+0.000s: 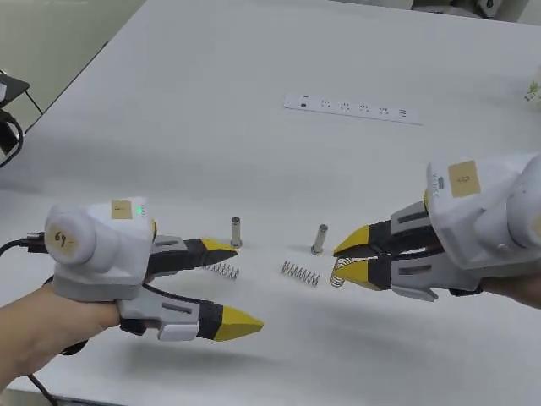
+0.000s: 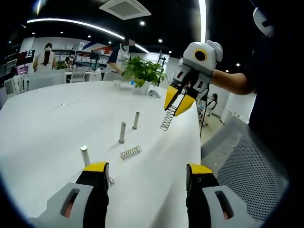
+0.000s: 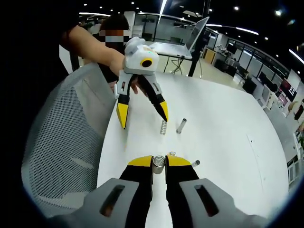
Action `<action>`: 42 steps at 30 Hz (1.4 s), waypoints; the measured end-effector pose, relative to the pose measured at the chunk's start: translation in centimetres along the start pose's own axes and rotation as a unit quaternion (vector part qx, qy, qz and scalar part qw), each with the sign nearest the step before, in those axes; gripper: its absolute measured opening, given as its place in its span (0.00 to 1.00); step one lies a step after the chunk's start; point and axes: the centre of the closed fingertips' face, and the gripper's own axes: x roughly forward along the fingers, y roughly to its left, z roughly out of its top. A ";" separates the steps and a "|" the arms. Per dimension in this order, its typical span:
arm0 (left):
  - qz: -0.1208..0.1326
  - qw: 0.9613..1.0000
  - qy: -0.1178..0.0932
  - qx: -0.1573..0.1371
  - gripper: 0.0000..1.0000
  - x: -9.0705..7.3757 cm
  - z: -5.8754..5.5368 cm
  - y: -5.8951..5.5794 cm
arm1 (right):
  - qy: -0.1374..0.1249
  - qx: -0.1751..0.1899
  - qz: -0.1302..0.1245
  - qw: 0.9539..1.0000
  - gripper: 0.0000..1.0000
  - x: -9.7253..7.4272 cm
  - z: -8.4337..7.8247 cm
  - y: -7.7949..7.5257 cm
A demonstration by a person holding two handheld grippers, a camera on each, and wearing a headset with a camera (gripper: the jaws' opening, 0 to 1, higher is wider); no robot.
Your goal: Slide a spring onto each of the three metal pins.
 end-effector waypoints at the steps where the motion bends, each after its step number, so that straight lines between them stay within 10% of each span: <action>1: 0.009 1.000 -0.002 -0.004 0.65 -0.2 0.0 0.4 | 0.001 0.000 -0.001 1.000 0.07 0.0 -0.1 0.0; 14: 0.070 0.997 -0.022 0.004 0.98 -1.6 0.0 2.7 | 0.005 0.018 -0.033 0.999 0.07 -1.4 -1.4 -1.7; 42: 0.083 0.996 -0.030 0.027 0.98 -2.4 0.9 3.6 | 0.013 0.114 -0.136 0.984 0.07 -4.9 -5.4 -9.7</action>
